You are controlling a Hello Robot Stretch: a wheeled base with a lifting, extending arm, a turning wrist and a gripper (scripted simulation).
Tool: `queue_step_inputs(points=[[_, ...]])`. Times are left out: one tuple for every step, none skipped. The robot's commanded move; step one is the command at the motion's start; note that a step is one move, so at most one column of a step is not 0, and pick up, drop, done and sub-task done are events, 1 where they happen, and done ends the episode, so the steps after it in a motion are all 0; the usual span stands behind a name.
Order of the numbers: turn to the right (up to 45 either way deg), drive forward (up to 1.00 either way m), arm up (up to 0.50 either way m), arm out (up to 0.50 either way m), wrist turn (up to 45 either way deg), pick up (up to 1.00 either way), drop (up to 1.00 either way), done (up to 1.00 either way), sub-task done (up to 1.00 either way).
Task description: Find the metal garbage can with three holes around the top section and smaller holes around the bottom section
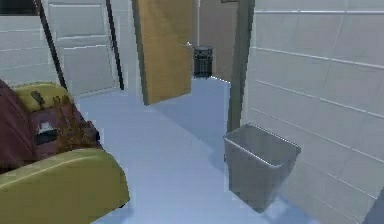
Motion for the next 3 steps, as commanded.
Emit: queue_step_inputs(points=[[0.0, 1.0, 0.0, 0.0, 0.0, 0.0, 0.0, 0.0, 0.0], [6.0, 0.0, 0.0, 0.0, 0.0, 0.0, 0.0, 0.0, 0.0], [0.0, 0.3, 0.0, 0.0, 0.0, 0.0, 0.0, 0.0, 0.0]])
